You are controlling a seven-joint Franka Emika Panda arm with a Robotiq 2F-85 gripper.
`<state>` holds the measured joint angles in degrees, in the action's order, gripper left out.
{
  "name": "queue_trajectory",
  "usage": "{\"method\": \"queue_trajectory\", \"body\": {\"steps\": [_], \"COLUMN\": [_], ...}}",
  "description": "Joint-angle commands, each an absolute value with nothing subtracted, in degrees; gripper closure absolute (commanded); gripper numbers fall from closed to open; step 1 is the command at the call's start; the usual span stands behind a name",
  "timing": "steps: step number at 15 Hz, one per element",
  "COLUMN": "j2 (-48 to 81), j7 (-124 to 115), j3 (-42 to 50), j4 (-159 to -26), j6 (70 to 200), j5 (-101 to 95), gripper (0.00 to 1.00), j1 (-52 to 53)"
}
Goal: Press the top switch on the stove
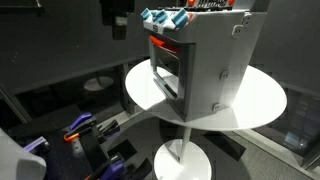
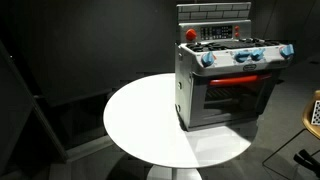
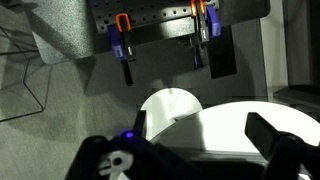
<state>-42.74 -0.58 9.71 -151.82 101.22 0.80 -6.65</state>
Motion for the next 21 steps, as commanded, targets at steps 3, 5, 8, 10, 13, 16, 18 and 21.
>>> {"method": "queue_trajectory", "body": {"steps": [3,5,8,10,13,16,18,21], "j2": [-42.4,-41.7,-40.4,-39.2,-36.9,-33.9,-31.6,-28.0], "j7": [-0.3,-0.5,-0.6,-0.9,-1.5,-1.7,-1.9,-1.7], "j3": [9.0,8.9,8.7,8.5,8.1,7.3,6.7,5.8], "j4": [-151.5,-150.2,-147.4,-145.3,-141.8,-138.5,-136.9,-135.1], "j6": [101.5,102.4,104.6,106.1,108.6,113.2,117.2,123.7], "j5": [1.3,1.4,2.2,2.6,3.7,3.4,3.0,2.0], "gripper": [0.00,0.00,0.00,0.00,0.00,0.00,0.00,0.00], "j1": [-7.6,-7.5,-7.0,-6.7,-6.5,-6.7,-6.7,-6.7]}}
